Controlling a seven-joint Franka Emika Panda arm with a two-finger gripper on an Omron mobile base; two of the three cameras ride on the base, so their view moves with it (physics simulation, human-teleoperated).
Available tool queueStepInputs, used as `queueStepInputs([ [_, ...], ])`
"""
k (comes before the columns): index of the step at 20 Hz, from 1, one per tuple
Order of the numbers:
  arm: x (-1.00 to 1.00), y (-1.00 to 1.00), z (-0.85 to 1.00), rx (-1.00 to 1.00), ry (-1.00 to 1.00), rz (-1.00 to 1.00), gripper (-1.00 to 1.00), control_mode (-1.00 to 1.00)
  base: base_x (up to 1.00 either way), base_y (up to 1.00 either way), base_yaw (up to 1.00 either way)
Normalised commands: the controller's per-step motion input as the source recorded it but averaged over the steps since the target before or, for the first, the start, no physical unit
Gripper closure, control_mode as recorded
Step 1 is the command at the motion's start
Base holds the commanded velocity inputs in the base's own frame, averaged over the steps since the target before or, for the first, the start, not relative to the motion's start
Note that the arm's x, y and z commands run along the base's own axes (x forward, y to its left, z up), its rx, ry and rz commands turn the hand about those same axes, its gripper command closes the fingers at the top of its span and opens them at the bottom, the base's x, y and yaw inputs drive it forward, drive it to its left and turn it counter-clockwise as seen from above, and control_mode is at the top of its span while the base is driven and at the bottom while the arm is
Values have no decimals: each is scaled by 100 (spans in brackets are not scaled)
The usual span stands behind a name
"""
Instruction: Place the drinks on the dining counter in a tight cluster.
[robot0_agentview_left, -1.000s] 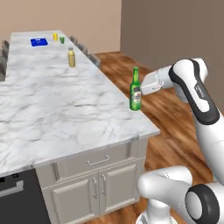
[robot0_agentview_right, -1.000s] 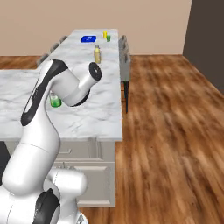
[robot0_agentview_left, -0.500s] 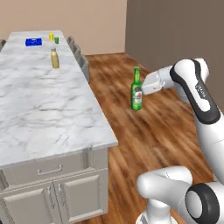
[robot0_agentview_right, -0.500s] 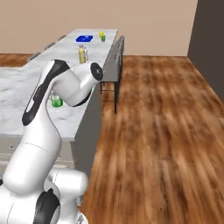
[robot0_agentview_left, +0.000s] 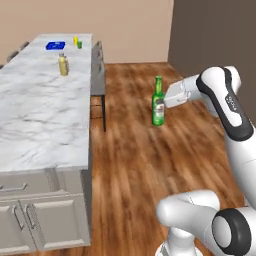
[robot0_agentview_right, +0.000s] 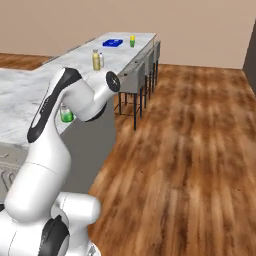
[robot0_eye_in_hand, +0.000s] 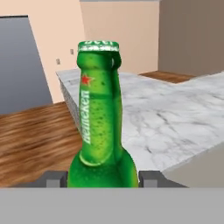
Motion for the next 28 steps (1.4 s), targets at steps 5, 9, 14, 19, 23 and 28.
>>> queueStepInputs([
  [5, 0, 0, 0, 0, 0, 0, 100, 100, 44, -100, 46],
  [9, 0, 0, 0, 0, 0, 0, 100, 100, 48, -99, 51],
  [14, 0, 0, 0, 0, 0, 0, 100, 100, 68, -76, 58],
  [19, 0, 0, 0, 0, 0, 0, 100, 100, 73, -67, 62],
  [23, 0, 0, 0, 0, 0, 0, 100, 100, 76, -71, 61],
  [28, 0, 0, 0, 0, 0, 0, 100, 100, 71, -100, 40],
])
